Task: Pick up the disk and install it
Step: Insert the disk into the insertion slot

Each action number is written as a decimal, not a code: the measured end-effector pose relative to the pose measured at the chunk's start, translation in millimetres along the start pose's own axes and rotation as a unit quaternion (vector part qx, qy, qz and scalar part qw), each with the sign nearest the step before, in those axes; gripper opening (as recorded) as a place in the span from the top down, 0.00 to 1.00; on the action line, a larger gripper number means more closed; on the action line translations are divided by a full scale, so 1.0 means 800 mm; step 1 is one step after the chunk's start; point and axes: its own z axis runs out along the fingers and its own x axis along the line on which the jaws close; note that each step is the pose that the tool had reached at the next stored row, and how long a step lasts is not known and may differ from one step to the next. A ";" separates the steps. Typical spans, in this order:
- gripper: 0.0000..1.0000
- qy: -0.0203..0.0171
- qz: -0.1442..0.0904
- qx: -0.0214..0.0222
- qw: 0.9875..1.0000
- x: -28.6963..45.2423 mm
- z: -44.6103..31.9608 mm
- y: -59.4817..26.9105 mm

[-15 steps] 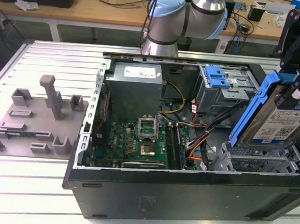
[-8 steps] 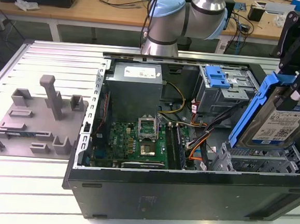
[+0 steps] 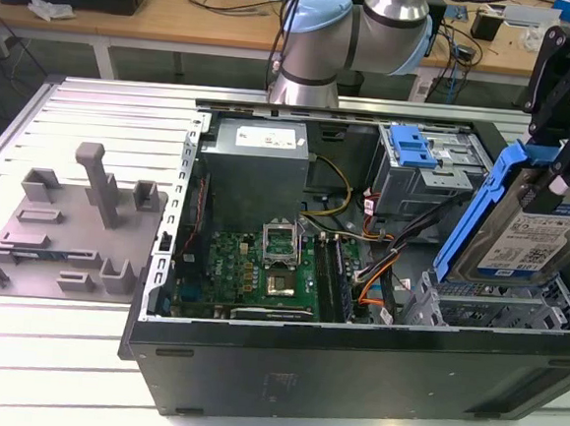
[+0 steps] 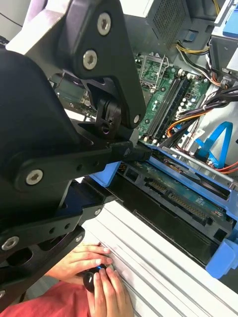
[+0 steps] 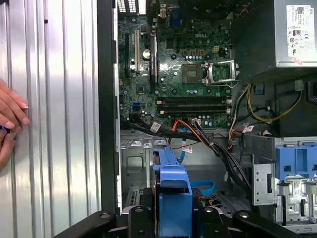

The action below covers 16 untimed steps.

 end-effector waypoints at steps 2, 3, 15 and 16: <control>0.63 0.000 0.000 0.000 1.000 0.0000 0.0010 0.000; 0.63 0.000 0.000 0.000 1.000 0.0000 0.0014 0.000; 0.63 -0.001 0.000 0.000 1.000 0.0003 0.0080 0.000; 0.63 -0.001 0.000 0.000 1.000 0.0003 0.0085 -0.001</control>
